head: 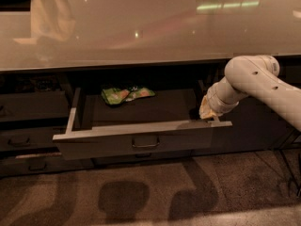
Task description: Open top drawer
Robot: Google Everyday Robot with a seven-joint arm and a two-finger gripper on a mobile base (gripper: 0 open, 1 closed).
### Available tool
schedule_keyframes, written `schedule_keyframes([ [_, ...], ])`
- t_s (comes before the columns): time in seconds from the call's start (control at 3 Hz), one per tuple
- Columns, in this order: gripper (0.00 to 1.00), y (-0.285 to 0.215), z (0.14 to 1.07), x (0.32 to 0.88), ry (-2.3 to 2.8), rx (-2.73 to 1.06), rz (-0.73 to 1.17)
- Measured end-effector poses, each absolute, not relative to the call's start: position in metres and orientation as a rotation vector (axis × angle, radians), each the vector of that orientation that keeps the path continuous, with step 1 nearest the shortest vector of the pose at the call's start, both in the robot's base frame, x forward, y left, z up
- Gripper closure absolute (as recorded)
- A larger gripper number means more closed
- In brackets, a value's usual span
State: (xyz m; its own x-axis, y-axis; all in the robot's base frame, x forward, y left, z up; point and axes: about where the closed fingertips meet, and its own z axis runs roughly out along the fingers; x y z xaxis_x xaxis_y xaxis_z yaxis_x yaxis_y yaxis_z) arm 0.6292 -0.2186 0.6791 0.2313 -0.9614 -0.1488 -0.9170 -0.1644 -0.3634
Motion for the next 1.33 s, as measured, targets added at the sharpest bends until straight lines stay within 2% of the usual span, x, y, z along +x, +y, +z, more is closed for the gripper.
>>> schedule_keyframes([
  [0.33,1.0,-0.23,0.652,0.638,1.789,-2.116,-0.058],
  [0.67,1.0,-0.23,0.652,0.638,1.789,-2.116,-0.058],
  [1.0,0.82,-0.23,0.651,0.638,1.789,-2.116,-0.058],
  [1.33,0.59,-0.23,0.639,0.625,1.818,-2.135,-0.045],
])
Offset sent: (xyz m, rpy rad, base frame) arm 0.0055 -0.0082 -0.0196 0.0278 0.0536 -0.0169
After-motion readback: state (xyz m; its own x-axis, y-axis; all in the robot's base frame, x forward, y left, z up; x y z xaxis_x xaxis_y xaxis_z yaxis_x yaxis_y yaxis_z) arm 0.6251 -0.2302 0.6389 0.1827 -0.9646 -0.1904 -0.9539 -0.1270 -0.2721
